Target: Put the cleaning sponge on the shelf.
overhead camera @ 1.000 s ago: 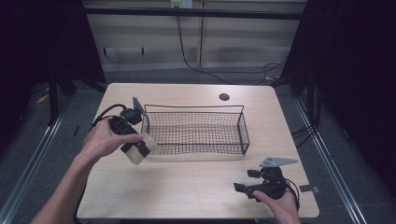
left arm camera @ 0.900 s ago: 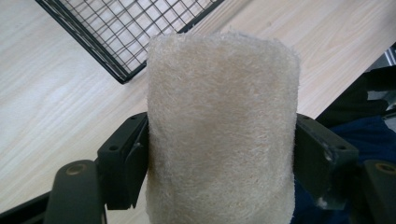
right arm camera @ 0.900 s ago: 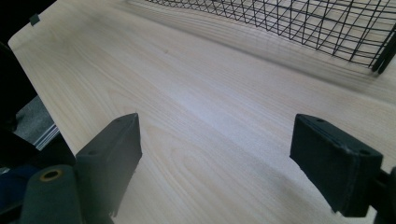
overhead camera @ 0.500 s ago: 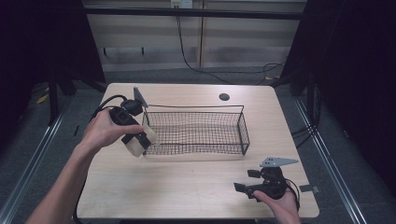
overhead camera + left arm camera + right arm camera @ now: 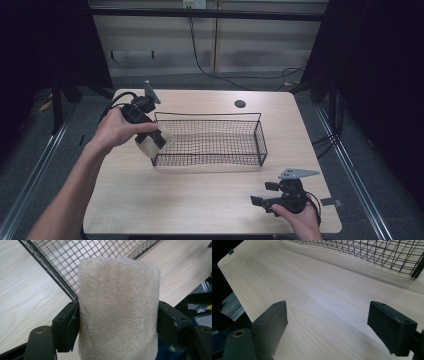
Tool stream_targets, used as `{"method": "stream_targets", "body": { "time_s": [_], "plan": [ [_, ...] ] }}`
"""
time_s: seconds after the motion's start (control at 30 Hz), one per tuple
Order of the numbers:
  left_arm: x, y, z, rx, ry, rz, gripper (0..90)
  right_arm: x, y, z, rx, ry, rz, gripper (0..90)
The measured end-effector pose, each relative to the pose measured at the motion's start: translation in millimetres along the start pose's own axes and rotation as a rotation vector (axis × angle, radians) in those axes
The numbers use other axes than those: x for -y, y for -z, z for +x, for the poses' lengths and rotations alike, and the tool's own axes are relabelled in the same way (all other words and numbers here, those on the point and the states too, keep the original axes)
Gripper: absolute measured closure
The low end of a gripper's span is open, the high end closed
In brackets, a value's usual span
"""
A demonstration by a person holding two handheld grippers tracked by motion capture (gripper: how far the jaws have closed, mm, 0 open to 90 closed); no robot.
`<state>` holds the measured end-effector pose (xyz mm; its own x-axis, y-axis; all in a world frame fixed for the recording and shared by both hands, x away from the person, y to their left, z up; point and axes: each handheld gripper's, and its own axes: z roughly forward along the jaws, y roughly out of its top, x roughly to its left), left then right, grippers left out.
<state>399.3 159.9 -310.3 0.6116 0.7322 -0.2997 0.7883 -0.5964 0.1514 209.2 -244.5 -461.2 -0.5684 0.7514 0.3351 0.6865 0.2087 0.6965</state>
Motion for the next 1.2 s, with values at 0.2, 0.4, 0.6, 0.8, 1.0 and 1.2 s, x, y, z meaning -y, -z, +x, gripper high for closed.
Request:
{"method": "stream_targets", "body": {
  "time_s": [0.2, 0.4, 0.6, 0.8, 1.0, 1.2],
  "plan": [
    [-7.6, -4.0, 0.8, -0.008, 0.06, -0.024, 26.8, 0.1, 0.2, 0.0, -0.003, -0.001, 0.0, 16.0],
    [-16.0, -7.7, 3.9, -0.005, 0.138, -0.044, 26.8, 0.2, 0.0, 0.1, -0.007, -0.001, -0.001, 16.0],
    [-23.9, -9.1, 4.0, -0.017, 0.196, -0.064, 26.7, 0.1, -0.2, -0.3, -0.007, -0.003, -0.001, 15.9],
    [-29.6, -12.1, 4.6, -0.029, 0.246, -0.065, 26.7, 0.3, 0.2, -0.4, -0.007, -0.002, -0.004, 15.6],
    [-33.6, -19.2, 4.4, -0.033, 0.269, -0.066, 26.6, 0.1, -0.1, -0.3, -0.008, -0.005, 0.0, 15.5],
    [-37.8, -26.6, 5.8, -0.031, 0.304, -0.068, 26.6, 0.2, -0.1, -0.4, -0.007, -0.007, -0.001, 15.1]
  ]
}}
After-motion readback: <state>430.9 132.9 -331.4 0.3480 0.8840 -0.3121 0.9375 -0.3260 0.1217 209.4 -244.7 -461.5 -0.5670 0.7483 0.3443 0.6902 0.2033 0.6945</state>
